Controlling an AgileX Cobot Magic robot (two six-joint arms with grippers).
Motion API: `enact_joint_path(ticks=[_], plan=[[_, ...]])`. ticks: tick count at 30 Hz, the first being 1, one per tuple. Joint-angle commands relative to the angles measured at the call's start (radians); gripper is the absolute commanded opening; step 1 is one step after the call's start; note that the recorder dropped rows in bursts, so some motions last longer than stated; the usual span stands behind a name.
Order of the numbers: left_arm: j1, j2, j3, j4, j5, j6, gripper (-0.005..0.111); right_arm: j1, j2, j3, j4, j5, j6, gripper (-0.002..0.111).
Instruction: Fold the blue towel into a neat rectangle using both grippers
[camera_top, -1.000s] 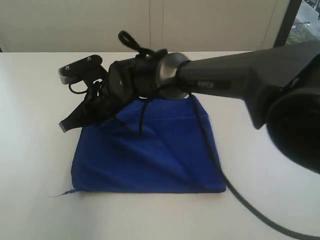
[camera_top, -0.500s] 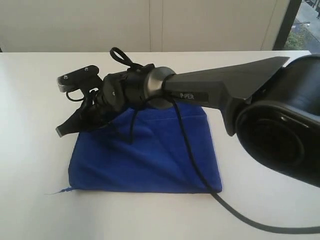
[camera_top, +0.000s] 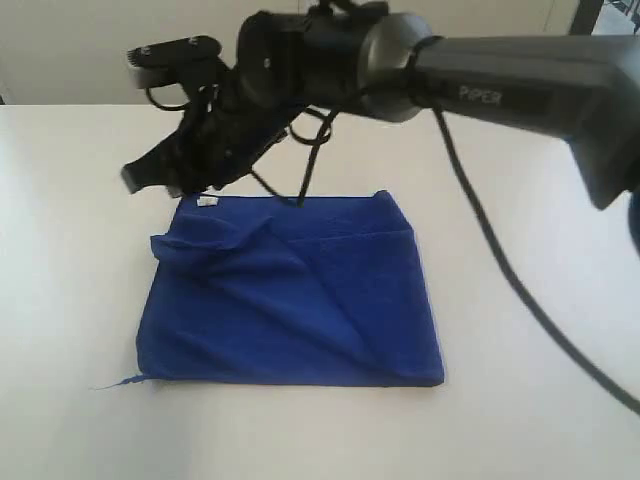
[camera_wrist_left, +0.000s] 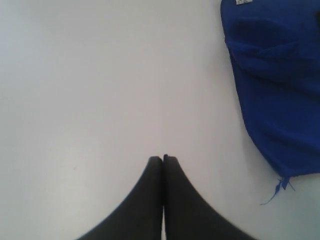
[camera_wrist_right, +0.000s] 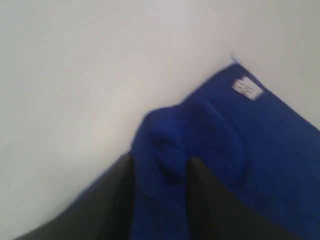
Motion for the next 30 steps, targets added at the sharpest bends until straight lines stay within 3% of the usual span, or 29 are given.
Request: enact_joint_path(ticks=[1,2,4,11,14,22,25,30], plan=[[0.005,-0.006,0.006,-0.01,0.006,-0.004,0.0,-0.119,-0.015,0.003,-0.131,0.235,-0.176,0.006],[0.005,-0.006,0.006,-0.01,0.006,-0.004,0.0,-0.142,-0.006,0.015,-0.136,0.304,-0.291,0.0],[0.005,-0.006,0.006,-0.01,0.006,-0.004,0.0,-0.179,0.012,0.056,-0.136,0.367,-0.476,0.0],[0.005,-0.006,0.006,-0.01,0.006,-0.004,0.0,-0.197,0.07,0.126,-0.144,0.286,-0.622,0.002],[0.005,-0.006,0.006,-0.01,0.006,-0.004,0.0,-0.195,0.096,0.138,-0.144,0.223,-0.651,0.012],[0.005,-0.006,0.006,-0.01,0.006,-0.004,0.0,-0.195,0.161,0.138,-0.141,0.209,-0.7,0.064],[0.005,-0.006,0.006,-0.01,0.006,-0.004,0.0,-0.195,0.188,0.138,-0.141,0.209,-0.682,0.067],[0.005,-0.006,0.006,-0.01,0.006,-0.004,0.0,-0.195,0.221,0.138,-0.179,0.206,-0.457,0.067]])
